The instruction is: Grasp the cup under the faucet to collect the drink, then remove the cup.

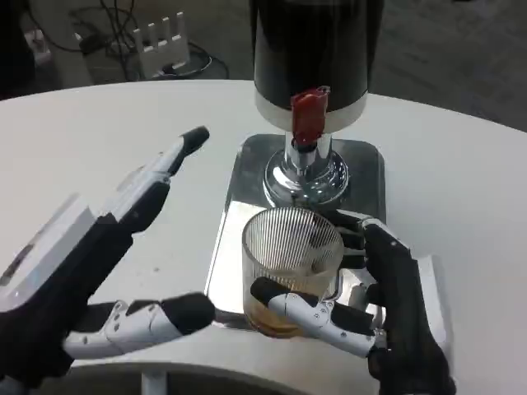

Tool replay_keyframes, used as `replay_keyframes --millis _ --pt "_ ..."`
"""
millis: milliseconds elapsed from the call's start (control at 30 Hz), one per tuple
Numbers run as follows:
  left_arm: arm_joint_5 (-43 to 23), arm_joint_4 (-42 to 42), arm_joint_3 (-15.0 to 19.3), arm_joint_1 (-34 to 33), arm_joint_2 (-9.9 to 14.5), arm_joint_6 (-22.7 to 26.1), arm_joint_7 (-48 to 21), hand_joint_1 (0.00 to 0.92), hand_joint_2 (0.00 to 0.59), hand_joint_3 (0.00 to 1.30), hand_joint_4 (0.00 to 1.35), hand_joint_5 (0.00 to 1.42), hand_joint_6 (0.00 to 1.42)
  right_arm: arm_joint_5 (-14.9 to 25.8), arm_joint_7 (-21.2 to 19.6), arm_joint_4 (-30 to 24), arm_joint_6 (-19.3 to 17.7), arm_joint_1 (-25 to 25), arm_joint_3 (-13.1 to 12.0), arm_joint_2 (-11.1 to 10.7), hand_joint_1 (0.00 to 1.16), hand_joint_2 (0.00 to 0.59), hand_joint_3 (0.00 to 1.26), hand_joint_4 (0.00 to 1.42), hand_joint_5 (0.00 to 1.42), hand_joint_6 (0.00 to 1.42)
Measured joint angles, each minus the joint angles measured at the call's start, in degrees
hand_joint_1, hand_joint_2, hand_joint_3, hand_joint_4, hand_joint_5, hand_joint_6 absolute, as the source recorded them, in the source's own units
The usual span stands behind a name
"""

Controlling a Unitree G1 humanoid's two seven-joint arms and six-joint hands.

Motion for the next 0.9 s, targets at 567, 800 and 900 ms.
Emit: replay_keyframes --millis 567,800,900 --pt "24.0 7.3 0.9 11.7 1.8 -15.1 11.8 0.000 0.045 0.00 0.00 0.00 0.00 -3.6 10.3 -12.0 0.2 7.9 -3.1 -1.5 0.89 0.089 0.95 1.05 1.24 1.40" --pt "29.5 2.4 0.5 14.5 2.1 -10.6 11.8 0.000 0.047 0.00 0.00 0.00 0.00 -4.0 13.5 -14.9 0.0 10.9 -5.7 -2.6 0.88 0.088 0.95 1.05 1.24 1.40" --pt "31.2 0.9 0.2 15.5 2.4 -9.2 11.7 0.000 0.045 0.00 0.00 0.00 0.00 -4.2 14.0 -15.3 -0.1 11.2 -6.3 -2.7 0.88 0.088 0.95 1.05 1.24 1.40"
